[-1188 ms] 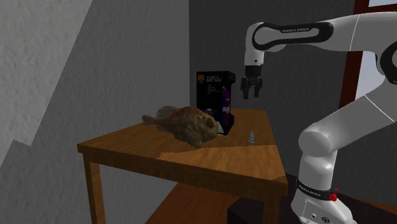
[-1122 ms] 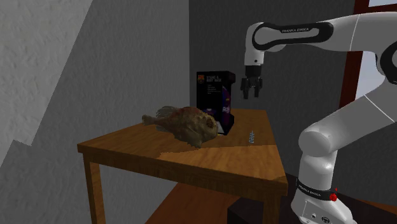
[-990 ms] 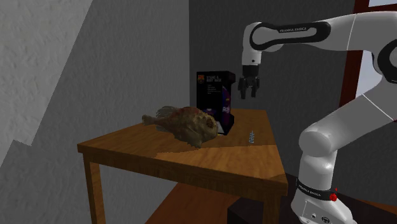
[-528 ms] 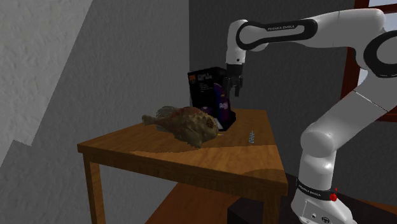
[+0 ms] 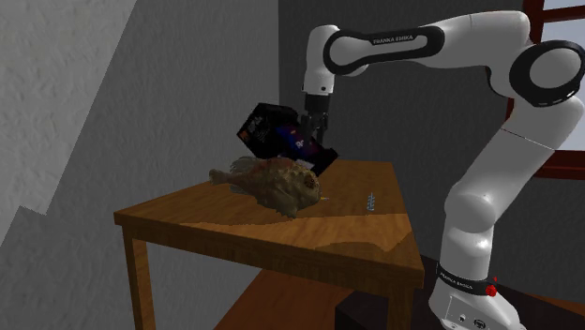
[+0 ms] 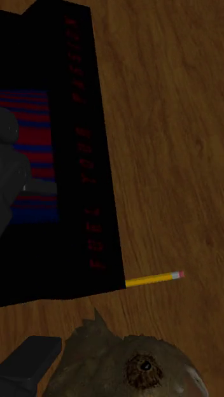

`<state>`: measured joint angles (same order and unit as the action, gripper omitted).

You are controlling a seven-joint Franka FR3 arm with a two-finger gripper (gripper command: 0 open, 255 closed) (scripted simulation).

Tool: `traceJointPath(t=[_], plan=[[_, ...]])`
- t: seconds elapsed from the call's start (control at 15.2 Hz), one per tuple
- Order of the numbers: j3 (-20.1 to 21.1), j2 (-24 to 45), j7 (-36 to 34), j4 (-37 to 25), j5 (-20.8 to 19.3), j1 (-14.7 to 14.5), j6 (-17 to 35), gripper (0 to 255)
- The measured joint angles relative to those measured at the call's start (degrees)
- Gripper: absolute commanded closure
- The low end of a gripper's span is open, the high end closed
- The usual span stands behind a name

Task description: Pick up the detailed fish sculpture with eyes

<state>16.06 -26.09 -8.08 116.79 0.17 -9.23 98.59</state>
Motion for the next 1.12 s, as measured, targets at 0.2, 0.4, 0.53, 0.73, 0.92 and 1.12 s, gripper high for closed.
traceJointPath(t=[0.2, 0.4, 0.53, 0.73, 0.92, 1.12], plan=[[2.8, 3.1, -0.6, -2.0, -0.6, -1.3, 1.8, 0], [5.6, 7.4, -1.2, -6.1, -2.0, -2.3, 2.9, 0], [7.7, 10.5, -1.9, -9.3, -3.2, -3.0, 3.1, 0], [10.4, 14.8, -2.5, -13.2, -5.4, -4.1, 3.8, 0], [13.5, 19.7, -3.9, -17.6, -8.5, -5.6, 4.2, 0], [15.6, 23.1, -4.9, -20.2, -10.9, -7.0, 4.7, 0]])
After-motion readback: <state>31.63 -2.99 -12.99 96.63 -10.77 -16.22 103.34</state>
